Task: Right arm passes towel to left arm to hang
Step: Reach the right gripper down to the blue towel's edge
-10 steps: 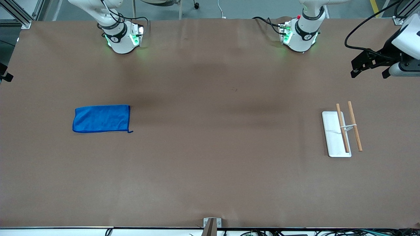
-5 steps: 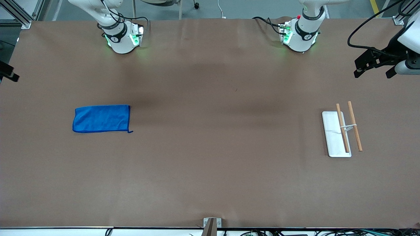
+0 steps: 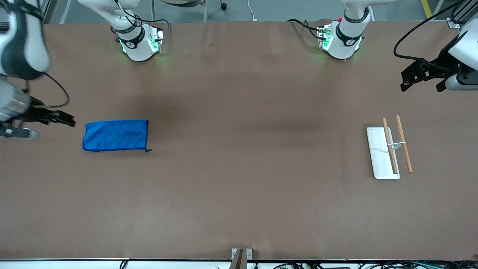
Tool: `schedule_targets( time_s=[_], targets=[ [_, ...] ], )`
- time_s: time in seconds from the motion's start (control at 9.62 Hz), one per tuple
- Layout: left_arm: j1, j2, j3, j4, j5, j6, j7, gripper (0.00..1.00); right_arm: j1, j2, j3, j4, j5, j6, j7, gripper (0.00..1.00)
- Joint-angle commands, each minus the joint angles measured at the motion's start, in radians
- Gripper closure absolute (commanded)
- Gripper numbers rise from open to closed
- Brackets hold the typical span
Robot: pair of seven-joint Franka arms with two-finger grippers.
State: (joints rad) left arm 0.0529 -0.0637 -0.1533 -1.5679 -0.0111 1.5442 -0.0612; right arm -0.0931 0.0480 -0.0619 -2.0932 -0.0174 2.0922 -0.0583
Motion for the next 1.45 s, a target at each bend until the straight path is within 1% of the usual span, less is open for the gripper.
schedule_targets(
  time_s=[0.0, 0.21, 0.31, 0.52, 0.73, 0.94, 1.04, 1.14, 1.35],
  targets=[
    [-0.004, 0.016, -0.005, -0.007, 0.011, -0.013, 0.001, 0.00, 0.004, 0.033, 0.001, -0.190, 0.005, 0.240, -0.023, 0.00],
    [-0.007, 0.021, -0.005, -0.004, 0.007, -0.013, 0.007, 0.00, 0.009, 0.119, 0.002, -0.298, 0.005, 0.497, -0.032, 0.00],
    [-0.004, 0.025, -0.005, -0.001, 0.006, -0.013, 0.012, 0.00, 0.009, 0.151, 0.002, -0.329, 0.005, 0.562, -0.034, 0.01],
    [0.001, 0.027, -0.005, 0.000, 0.006, -0.013, 0.014, 0.00, 0.009, 0.206, 0.004, -0.341, 0.005, 0.620, -0.057, 0.09],
    [-0.005, 0.027, -0.005, 0.000, 0.005, -0.013, 0.012, 0.00, 0.000, 0.251, 0.004, -0.372, 0.005, 0.718, -0.124, 0.11],
    [-0.002, 0.028, -0.006, 0.002, 0.005, -0.013, 0.014, 0.00, 0.001, 0.266, 0.004, -0.375, 0.005, 0.726, -0.124, 0.16],
    [-0.001, 0.028, -0.006, 0.000, 0.005, -0.013, 0.014, 0.00, 0.000, 0.271, 0.004, -0.376, 0.005, 0.726, -0.124, 0.20],
    [-0.002, 0.028, -0.006, 0.000, 0.005, -0.013, 0.014, 0.00, 0.000, 0.277, 0.004, -0.375, 0.005, 0.727, -0.124, 0.28],
    [-0.002, 0.028, -0.006, 0.000, 0.005, -0.013, 0.015, 0.00, -0.002, 0.277, 0.004, -0.375, 0.007, 0.723, -0.117, 0.57]
  ],
)
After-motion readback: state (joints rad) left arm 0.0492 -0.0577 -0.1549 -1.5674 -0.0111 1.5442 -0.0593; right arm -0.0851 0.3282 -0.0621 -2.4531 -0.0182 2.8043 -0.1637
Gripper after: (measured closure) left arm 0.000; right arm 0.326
